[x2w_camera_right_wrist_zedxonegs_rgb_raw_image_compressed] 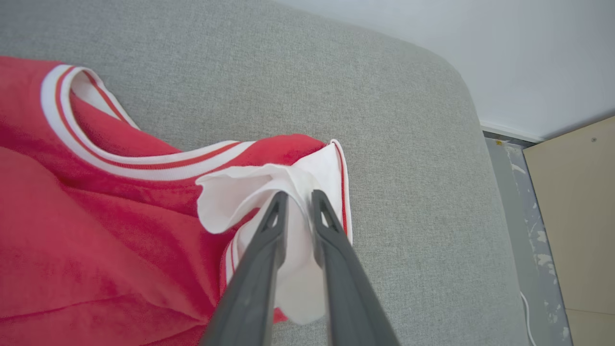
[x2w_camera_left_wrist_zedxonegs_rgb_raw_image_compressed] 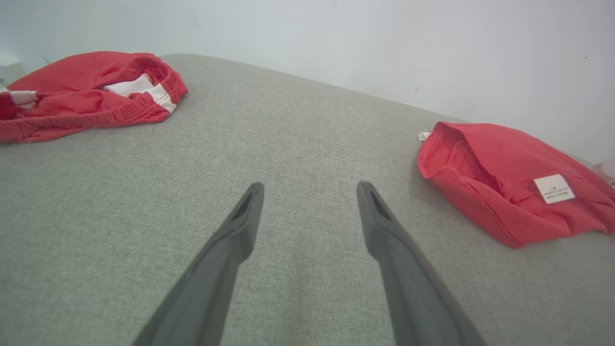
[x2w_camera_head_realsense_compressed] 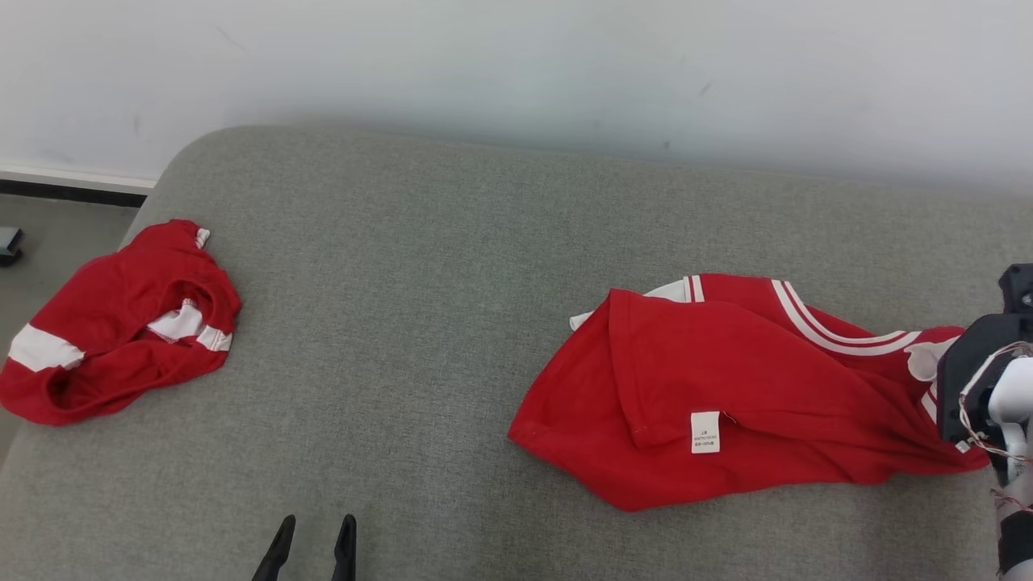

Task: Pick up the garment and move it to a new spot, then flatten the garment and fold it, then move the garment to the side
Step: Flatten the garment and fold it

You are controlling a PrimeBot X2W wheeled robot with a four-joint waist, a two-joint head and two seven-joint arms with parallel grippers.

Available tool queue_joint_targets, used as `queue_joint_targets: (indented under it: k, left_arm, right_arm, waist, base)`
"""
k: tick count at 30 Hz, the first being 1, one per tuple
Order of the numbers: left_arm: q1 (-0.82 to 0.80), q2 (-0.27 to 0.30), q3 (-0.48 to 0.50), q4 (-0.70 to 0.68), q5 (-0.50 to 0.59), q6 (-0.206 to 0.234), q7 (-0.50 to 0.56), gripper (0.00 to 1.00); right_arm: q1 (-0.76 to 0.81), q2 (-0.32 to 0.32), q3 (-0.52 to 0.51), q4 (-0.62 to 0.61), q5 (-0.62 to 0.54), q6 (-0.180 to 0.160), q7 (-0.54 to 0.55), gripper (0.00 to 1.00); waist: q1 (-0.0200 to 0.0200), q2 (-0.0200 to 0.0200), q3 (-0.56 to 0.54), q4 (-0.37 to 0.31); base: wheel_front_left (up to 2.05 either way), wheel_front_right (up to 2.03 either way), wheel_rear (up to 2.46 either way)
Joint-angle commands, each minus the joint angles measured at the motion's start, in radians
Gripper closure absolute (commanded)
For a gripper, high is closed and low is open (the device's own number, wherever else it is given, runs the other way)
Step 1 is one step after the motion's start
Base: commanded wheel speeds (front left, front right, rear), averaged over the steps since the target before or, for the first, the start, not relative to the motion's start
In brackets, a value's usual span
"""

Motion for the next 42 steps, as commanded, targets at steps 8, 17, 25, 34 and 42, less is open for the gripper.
queue_joint_targets:
  k: [8,17,25,34,42]
  left_arm:
    - [-0.005,-0.009,0.007,0.007,-0.001,0.002,-0.003,0.0]
    - [-0.003,-0.006,0.0,0.01,-0.008,0.002,-0.003,0.0]
    - [0.003,0.003,-0.003,0.015,-0.007,0.002,-0.003,0.0]
    - [0.021,0.001,0.0,0.016,-0.01,0.002,-0.003,0.0]
    - [0.048,-0.004,0.012,0.011,-0.009,0.002,-0.003,0.0]
  right_arm:
    - [0.095,0.073,-0.174,-0.115,0.067,-0.002,-0.065,1.0]
    - [0.209,0.182,-0.453,-0.221,0.13,-0.002,-0.154,1.0]
    - [0.264,0.189,-0.446,-0.12,0.184,-0.002,-0.218,0.0]
    - [0.389,0.19,-0.235,-0.206,0.294,-0.002,-0.427,0.0]
    - [0.579,0.188,0.068,-0.461,0.324,-0.002,-0.718,0.0]
  waist:
    - [-0.0001,0.0,-0.011,-0.051]
    - [-0.0001,0.0,-0.033,-0.127]
    - [-0.0001,0.0,-0.056,-0.157]
    - [-0.0001,0.0,-0.078,-0.171]
    - [-0.0001,0.0,-0.1,-0.208]
  base:
    - [0.0,0.0,0.0]
    - [0.0,0.0,0.0]
    - [0.0,0.0,0.0]
    - [0.0,0.0,0.0]
    - [0.0,0.0,0.0]
